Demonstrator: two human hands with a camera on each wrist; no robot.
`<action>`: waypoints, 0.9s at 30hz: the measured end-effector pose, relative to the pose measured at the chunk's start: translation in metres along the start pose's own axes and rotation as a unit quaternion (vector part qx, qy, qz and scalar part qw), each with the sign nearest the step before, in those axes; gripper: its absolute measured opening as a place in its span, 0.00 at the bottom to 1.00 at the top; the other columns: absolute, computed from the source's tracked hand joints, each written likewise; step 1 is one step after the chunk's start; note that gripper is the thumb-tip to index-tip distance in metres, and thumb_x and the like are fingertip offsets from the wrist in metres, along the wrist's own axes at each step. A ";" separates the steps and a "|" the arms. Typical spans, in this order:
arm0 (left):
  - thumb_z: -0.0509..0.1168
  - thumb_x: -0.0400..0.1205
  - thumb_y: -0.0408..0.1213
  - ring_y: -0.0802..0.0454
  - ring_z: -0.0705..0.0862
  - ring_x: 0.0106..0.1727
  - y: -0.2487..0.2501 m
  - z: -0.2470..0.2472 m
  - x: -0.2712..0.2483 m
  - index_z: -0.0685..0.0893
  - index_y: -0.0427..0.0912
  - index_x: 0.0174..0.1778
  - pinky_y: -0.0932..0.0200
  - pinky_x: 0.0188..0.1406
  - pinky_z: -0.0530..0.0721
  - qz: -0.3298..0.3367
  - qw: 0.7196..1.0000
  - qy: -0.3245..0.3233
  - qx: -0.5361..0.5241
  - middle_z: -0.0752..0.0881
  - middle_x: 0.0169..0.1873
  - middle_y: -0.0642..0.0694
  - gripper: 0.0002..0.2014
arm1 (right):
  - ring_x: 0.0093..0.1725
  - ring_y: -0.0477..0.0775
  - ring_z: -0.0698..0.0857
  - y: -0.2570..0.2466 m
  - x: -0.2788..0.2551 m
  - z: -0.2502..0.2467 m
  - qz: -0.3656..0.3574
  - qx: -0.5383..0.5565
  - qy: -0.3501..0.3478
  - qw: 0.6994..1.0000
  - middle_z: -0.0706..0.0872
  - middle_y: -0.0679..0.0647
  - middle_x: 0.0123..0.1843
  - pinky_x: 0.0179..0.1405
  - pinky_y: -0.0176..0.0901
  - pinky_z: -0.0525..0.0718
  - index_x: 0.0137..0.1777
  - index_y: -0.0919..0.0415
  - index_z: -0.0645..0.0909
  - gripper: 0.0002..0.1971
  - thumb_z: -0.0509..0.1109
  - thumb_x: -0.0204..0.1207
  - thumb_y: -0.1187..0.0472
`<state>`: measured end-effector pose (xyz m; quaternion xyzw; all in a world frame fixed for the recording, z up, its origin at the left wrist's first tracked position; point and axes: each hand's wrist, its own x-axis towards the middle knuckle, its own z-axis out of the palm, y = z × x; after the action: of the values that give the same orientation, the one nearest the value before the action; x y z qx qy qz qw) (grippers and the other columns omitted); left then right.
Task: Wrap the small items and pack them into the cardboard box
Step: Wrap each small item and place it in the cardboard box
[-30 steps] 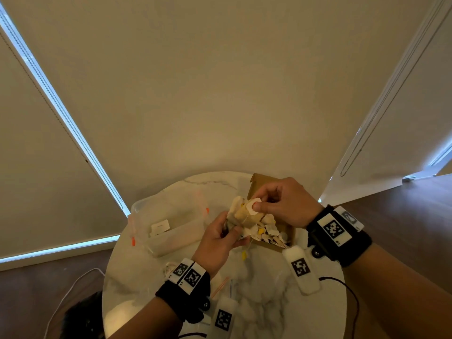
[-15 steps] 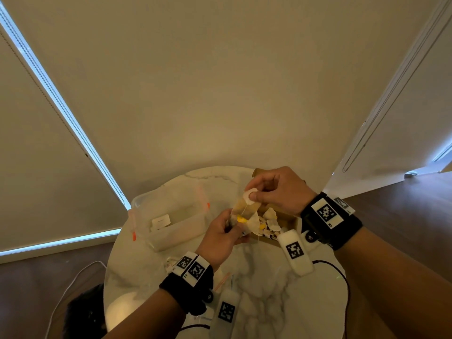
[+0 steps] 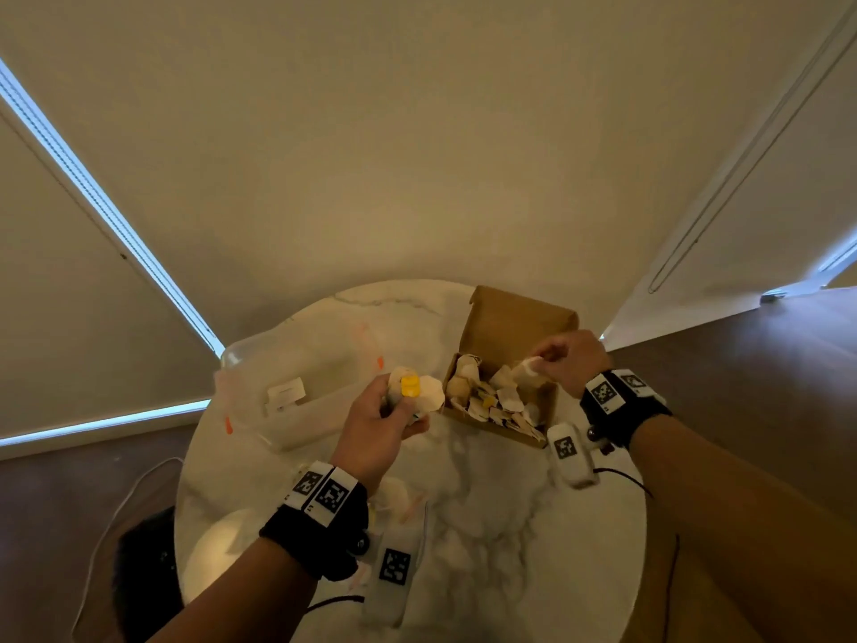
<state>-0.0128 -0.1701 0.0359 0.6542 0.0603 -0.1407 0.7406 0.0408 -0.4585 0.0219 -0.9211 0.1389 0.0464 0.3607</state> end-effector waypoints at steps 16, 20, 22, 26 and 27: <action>0.65 0.83 0.29 0.47 0.88 0.57 -0.022 -0.016 0.014 0.81 0.42 0.66 0.55 0.50 0.89 -0.005 1.000 0.022 0.003 0.87 0.59 0.43 0.15 | 0.61 0.56 0.83 0.072 0.035 0.062 0.077 -0.204 -0.089 0.972 0.85 0.54 0.62 0.64 0.45 0.81 0.60 0.52 0.85 0.15 0.74 0.73 0.56; 0.64 0.84 0.28 0.46 0.87 0.58 -0.018 -0.009 0.011 0.82 0.43 0.63 0.53 0.52 0.88 -0.003 1.000 0.011 -0.008 0.87 0.58 0.43 0.13 | 0.60 0.58 0.83 0.073 0.018 0.049 0.064 -0.186 -0.044 0.979 0.84 0.57 0.62 0.63 0.43 0.79 0.55 0.56 0.87 0.10 0.67 0.78 0.63; 0.62 0.85 0.30 0.46 0.86 0.58 -0.014 -0.004 0.007 0.82 0.41 0.62 0.51 0.53 0.88 -0.009 1.000 0.008 -0.025 0.86 0.59 0.42 0.11 | 0.58 0.58 0.84 0.060 0.004 0.040 0.040 -0.163 -0.009 0.986 0.85 0.57 0.60 0.59 0.43 0.79 0.51 0.55 0.89 0.08 0.69 0.78 0.61; 0.59 0.87 0.30 0.45 0.85 0.58 -0.005 0.006 -0.003 0.84 0.38 0.61 0.50 0.52 0.88 -0.032 0.996 -0.008 -0.089 0.87 0.58 0.41 0.11 | 0.47 0.47 0.86 0.000 -0.035 0.028 -0.081 -0.020 0.012 0.996 0.90 0.50 0.47 0.47 0.32 0.78 0.49 0.57 0.90 0.06 0.73 0.76 0.58; 0.59 0.87 0.29 0.45 0.86 0.58 -0.002 0.009 -0.005 0.85 0.39 0.60 0.51 0.50 0.88 -0.032 0.995 -0.014 -0.096 0.88 0.57 0.42 0.11 | 0.46 0.45 0.86 -0.020 -0.046 0.027 -0.114 0.033 -0.001 0.993 0.90 0.48 0.47 0.45 0.27 0.79 0.50 0.58 0.90 0.07 0.73 0.76 0.59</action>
<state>-0.0192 -0.1785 0.0362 0.5761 0.0840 -0.1667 0.7958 0.0030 -0.4164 0.0236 -0.9186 0.0341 0.0017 0.3937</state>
